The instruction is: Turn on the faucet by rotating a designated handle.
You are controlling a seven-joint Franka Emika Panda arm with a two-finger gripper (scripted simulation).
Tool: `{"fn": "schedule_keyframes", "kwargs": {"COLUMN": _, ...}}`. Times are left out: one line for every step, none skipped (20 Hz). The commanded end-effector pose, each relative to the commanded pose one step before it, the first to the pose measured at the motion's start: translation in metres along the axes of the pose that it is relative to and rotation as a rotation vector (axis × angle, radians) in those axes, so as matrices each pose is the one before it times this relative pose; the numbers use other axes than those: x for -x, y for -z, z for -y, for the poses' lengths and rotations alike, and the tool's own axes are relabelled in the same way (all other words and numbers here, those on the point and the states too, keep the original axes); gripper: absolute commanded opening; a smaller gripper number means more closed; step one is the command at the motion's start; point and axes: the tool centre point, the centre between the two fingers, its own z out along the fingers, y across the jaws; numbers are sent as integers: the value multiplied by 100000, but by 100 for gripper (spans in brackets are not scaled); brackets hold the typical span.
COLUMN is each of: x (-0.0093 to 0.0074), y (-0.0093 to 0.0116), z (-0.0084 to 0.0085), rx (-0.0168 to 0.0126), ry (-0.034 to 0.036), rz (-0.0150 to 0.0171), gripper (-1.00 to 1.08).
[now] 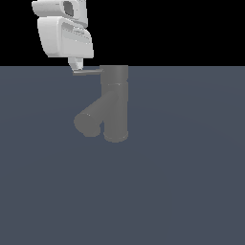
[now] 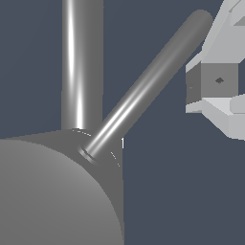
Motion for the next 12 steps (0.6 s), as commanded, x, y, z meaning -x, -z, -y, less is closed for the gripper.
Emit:
{"fn": "schedule_keyframes", "kwargs": {"x": -1344, "y": -5, "z": -637, "rx": 672, "ry": -1074, "rz": -493, "gripper": -100}}
{"fn": "schedule_keyframes", "kwargs": {"x": -232, "y": 14, "z": -236, "rx": 0, "ry": 0, "rz": 0, "gripper": -100}}
{"fn": "schedule_keyframes", "kwargs": {"x": -233, "y": 14, "z": -237, "rx": 0, "ry": 0, "rz": 0, "gripper": -100}}
{"fn": "schedule_keyframes", "kwargs": {"x": -208, "y": -26, "z": -227, "rx": 81, "ry": 54, "rz": 9, "gripper": -100}}
{"fn": "schedule_keyframes", "kwargs": {"x": -234, "y": 14, "z": -238, "rx": 0, "ry": 0, "rz": 0, "gripper": -100}}
{"fn": "schedule_keyframes", "kwargs": {"x": -235, "y": 14, "z": -239, "rx": 0, "ry": 0, "rz": 0, "gripper": -100}}
{"fn": "schedule_keyframes", "kwargs": {"x": -218, "y": -14, "z": -232, "rx": 57, "ry": 38, "rz": 6, "gripper": -100}}
{"fn": "schedule_keyframes", "kwargs": {"x": -236, "y": 14, "z": -240, "rx": 0, "ry": 0, "rz": 0, "gripper": -100}}
{"fn": "schedule_keyframes", "kwargs": {"x": -219, "y": -14, "z": -233, "rx": 58, "ry": 38, "rz": 5, "gripper": -100}}
{"fn": "schedule_keyframes", "kwargs": {"x": -237, "y": 14, "z": -241, "rx": 0, "ry": 0, "rz": 0, "gripper": -100}}
{"fn": "schedule_keyframes", "kwargs": {"x": -221, "y": -13, "z": -233, "rx": 58, "ry": 37, "rz": 4, "gripper": -100}}
{"fn": "schedule_keyframes", "kwargs": {"x": -239, "y": 15, "z": -242, "rx": 0, "ry": 0, "rz": 0, "gripper": -100}}
